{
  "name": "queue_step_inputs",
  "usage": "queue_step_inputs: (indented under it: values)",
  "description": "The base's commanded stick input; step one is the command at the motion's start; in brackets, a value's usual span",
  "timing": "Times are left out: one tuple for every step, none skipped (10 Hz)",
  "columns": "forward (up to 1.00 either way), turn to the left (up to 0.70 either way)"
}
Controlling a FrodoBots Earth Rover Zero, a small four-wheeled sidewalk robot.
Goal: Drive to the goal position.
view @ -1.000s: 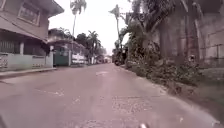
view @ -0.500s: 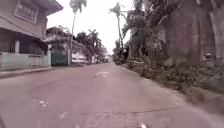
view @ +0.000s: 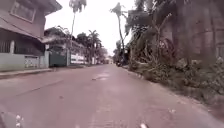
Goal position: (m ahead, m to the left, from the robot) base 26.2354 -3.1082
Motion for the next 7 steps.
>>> queue_step_inputs:
  values:
    - [1.0, 0.0]
    - [1.0, 0.0]
    - [1.0, 0.0]
    - [1.0, 0.0]
    - [1.0, 0.0]
    - [1.0, 0.0]
    - [1.0, 0.0]
